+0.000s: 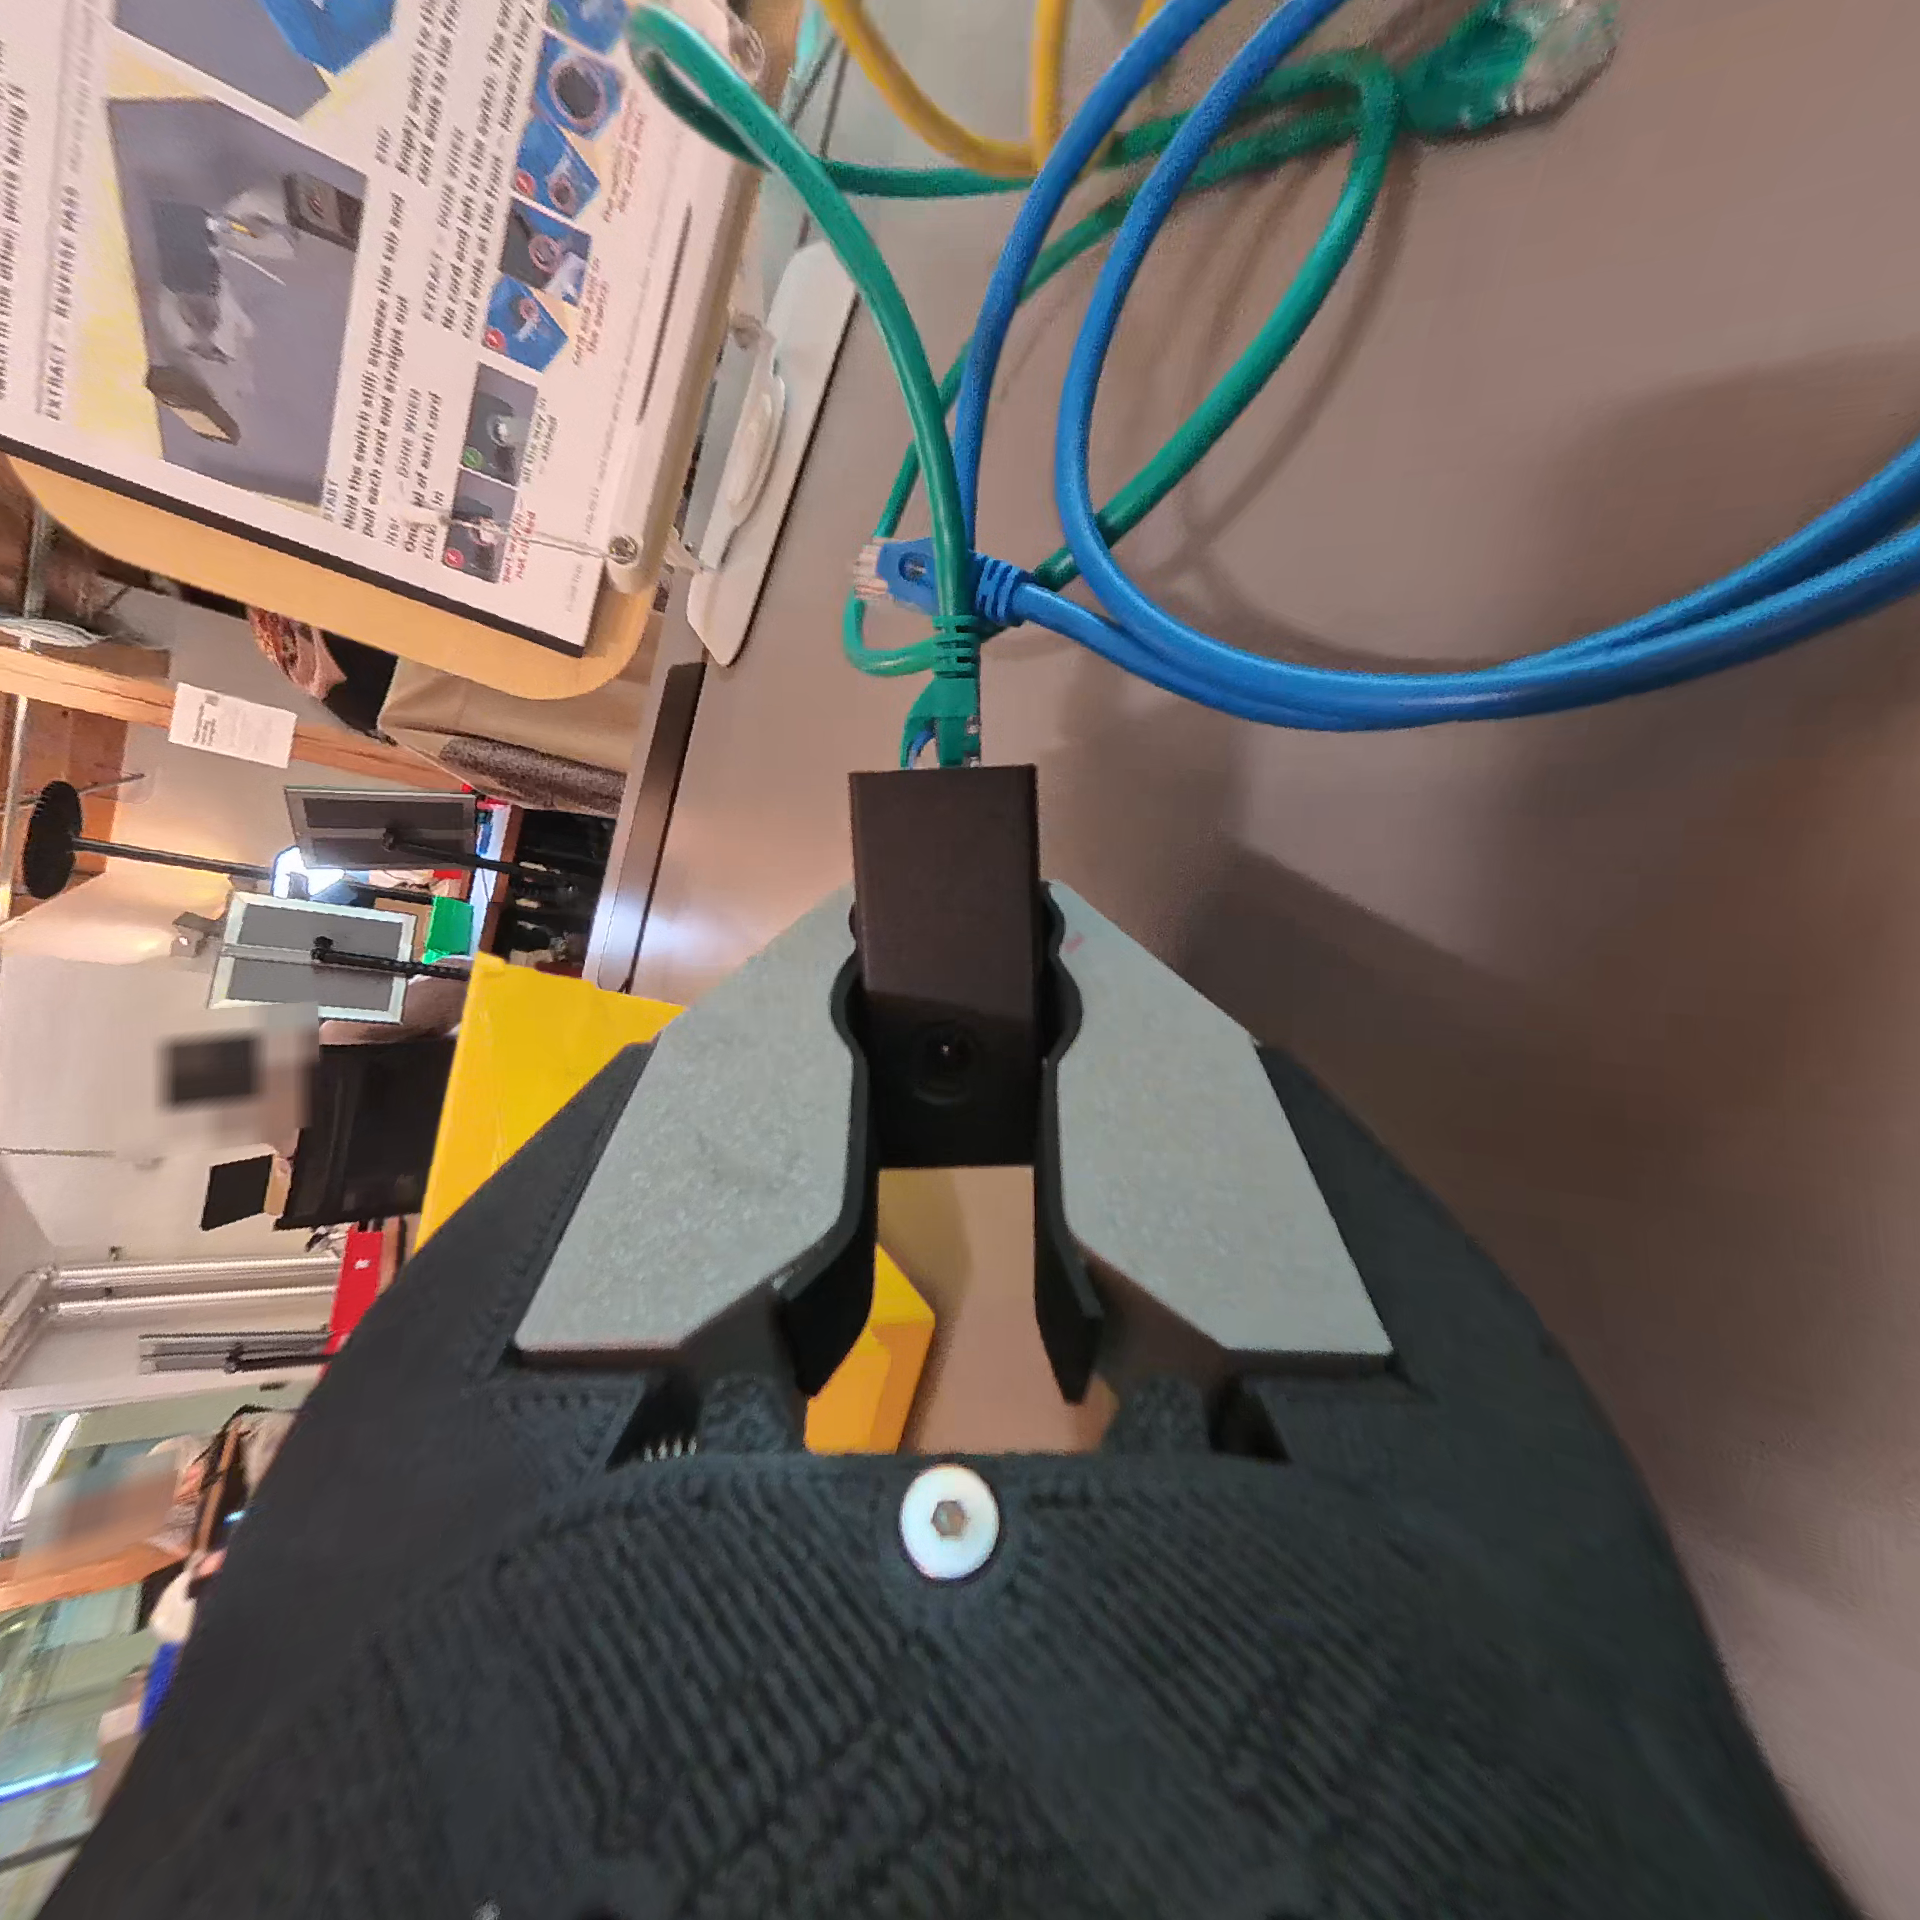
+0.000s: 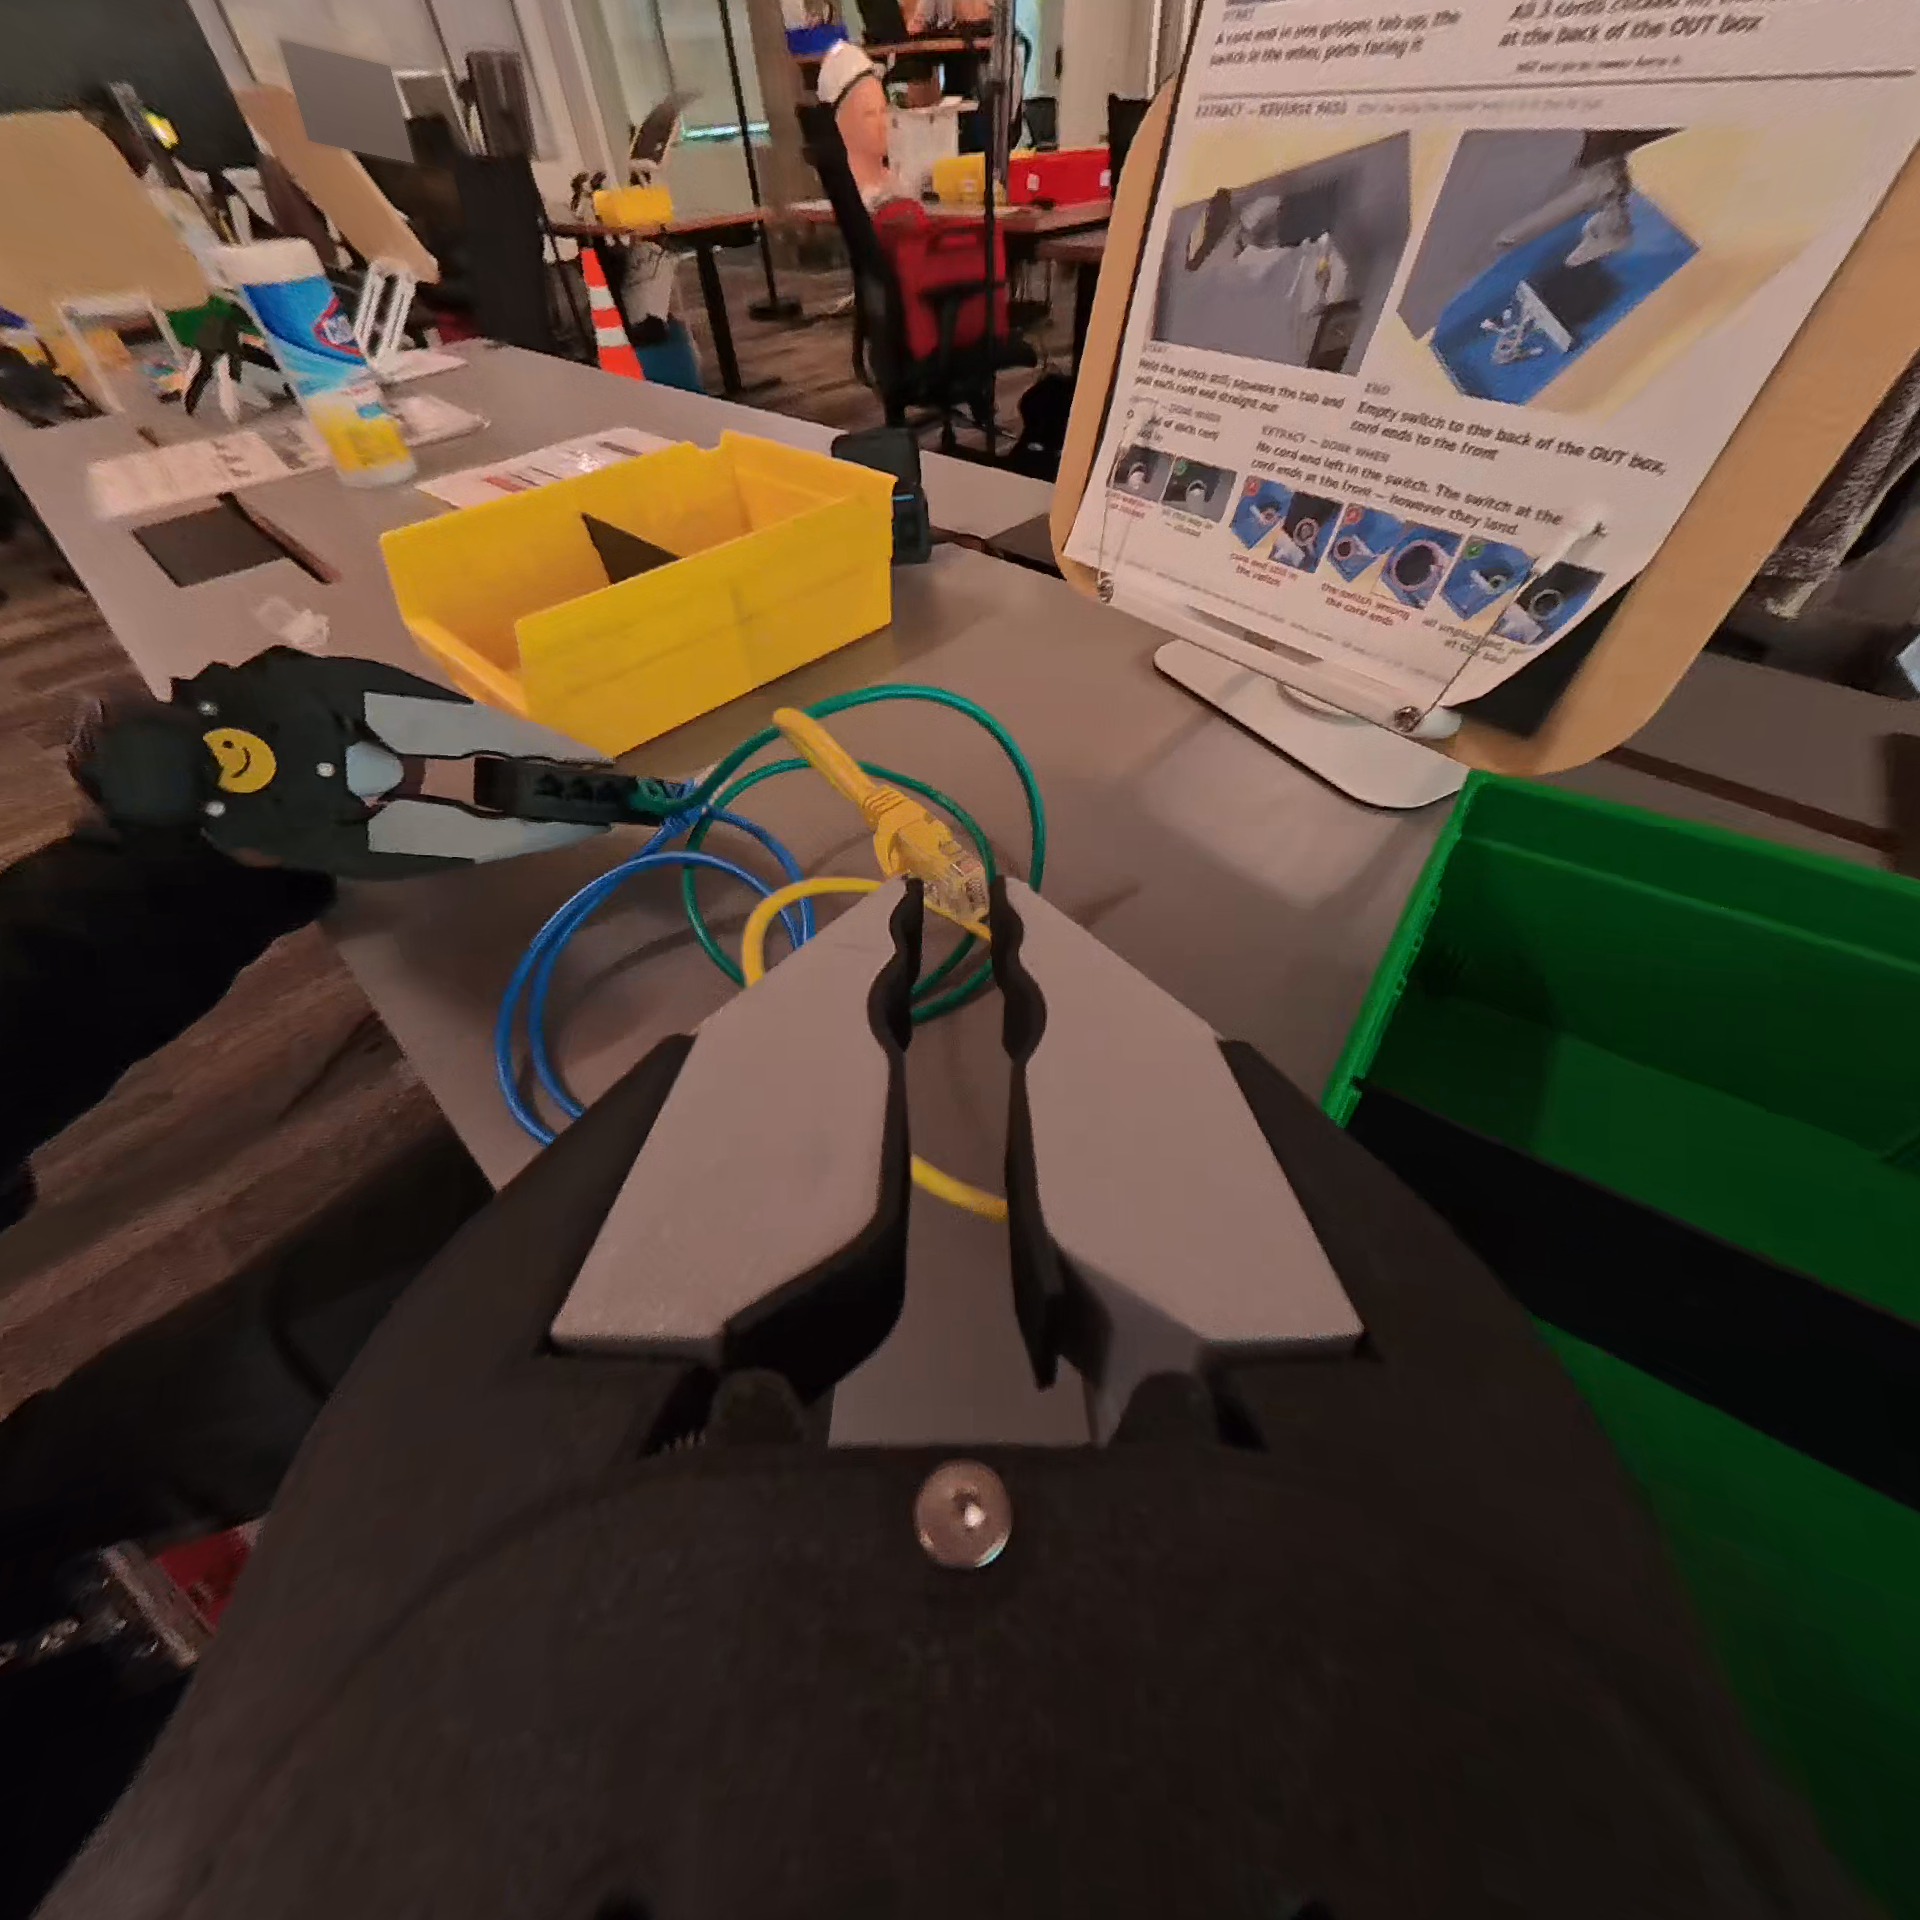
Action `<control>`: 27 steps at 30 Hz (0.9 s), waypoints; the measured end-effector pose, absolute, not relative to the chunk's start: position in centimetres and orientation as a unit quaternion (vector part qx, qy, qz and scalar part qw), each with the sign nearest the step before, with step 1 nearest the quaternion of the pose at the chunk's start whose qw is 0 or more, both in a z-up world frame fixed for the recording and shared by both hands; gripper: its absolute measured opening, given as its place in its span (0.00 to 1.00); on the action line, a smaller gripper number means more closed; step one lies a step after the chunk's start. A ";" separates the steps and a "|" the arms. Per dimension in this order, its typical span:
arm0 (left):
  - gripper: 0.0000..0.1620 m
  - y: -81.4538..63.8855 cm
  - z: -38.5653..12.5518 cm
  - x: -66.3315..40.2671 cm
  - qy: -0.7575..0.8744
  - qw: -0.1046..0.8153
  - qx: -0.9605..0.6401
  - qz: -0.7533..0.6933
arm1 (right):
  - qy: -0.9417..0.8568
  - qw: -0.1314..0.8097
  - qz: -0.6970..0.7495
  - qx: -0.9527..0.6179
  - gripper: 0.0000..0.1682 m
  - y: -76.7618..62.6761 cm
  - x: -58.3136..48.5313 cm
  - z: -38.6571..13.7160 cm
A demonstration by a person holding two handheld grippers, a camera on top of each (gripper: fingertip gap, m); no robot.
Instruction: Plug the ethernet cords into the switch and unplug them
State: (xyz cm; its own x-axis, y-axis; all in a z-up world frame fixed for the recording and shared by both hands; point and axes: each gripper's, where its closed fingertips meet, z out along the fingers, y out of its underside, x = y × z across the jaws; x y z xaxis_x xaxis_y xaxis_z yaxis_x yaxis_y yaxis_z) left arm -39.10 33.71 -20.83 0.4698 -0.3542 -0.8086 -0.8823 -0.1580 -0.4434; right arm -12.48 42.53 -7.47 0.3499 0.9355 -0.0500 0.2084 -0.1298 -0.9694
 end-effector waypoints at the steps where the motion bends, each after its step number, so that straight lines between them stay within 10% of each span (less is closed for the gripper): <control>1: 0.16 33.7 -20.6 -39.0 0.433 0.488 -0.708 0.269 | -0.440 0.492 0.363 -0.658 0.06 42.5 -12.4 -7.6; 27: 0.17 33.9 -22.4 -39.3 0.450 0.451 -0.715 0.289 | -0.623 0.255 0.254 -0.695 0.03 37.0 -19.6 -22.8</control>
